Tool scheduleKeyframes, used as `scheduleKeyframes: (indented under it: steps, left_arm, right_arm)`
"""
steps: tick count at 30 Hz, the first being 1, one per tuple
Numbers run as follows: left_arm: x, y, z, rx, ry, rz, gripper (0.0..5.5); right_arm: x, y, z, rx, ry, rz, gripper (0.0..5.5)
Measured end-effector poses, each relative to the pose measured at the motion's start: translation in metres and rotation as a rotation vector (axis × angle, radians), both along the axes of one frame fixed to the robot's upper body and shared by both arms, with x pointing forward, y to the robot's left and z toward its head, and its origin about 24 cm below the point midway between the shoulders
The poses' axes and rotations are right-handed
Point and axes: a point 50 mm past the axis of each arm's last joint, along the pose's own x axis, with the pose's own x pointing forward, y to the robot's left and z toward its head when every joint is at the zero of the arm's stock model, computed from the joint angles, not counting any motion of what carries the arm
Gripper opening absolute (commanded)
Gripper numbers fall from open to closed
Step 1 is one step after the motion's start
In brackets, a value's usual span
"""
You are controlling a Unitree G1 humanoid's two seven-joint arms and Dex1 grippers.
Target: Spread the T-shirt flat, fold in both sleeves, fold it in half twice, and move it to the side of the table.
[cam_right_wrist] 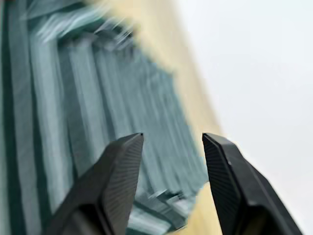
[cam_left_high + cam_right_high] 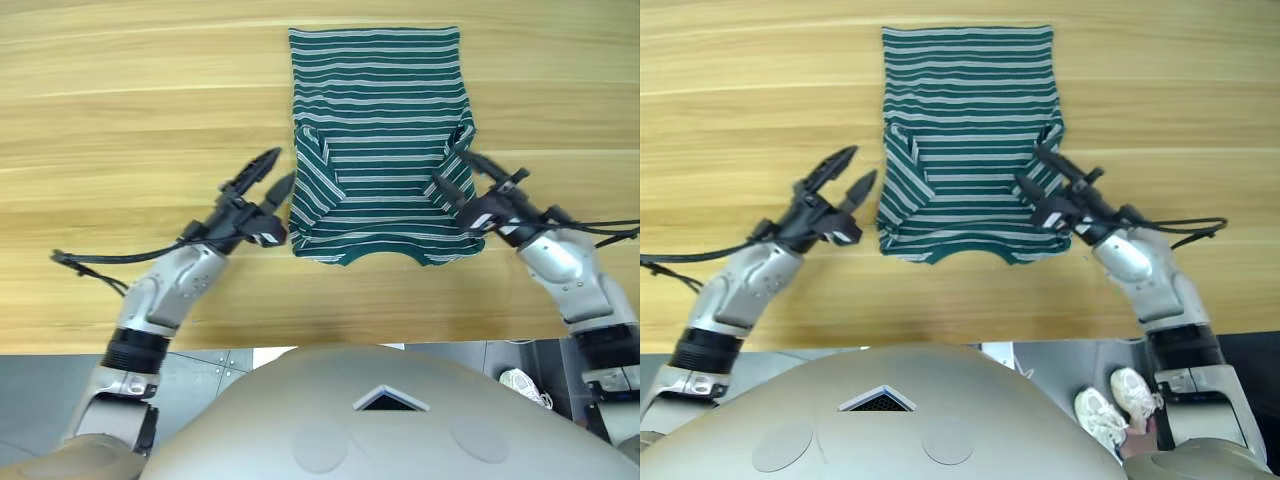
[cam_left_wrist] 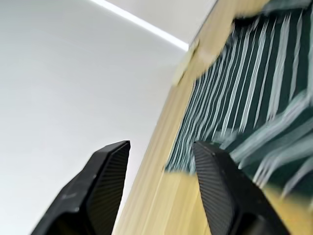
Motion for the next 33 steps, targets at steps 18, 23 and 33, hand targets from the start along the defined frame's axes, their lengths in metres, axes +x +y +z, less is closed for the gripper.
scheduleKeyframes:
  steps: [18,23,33]
  left_arm:
    - [-0.050,0.005,-0.025,0.140,0.499,-0.366,3.17]
    - [-0.045,-0.018,-0.030,0.104,0.471,-0.440,3.17]
    - [-0.031,-0.031,-0.032,0.137,0.381,-0.465,3.17]
  right_arm:
    - [-0.062,-0.077,-0.046,-0.600,0.297,-0.023,2.27]
    - [-0.067,-0.077,-0.044,-0.617,0.312,0.010,2.27]
    - [-0.067,-0.075,-0.045,-0.613,0.313,0.032,2.27]
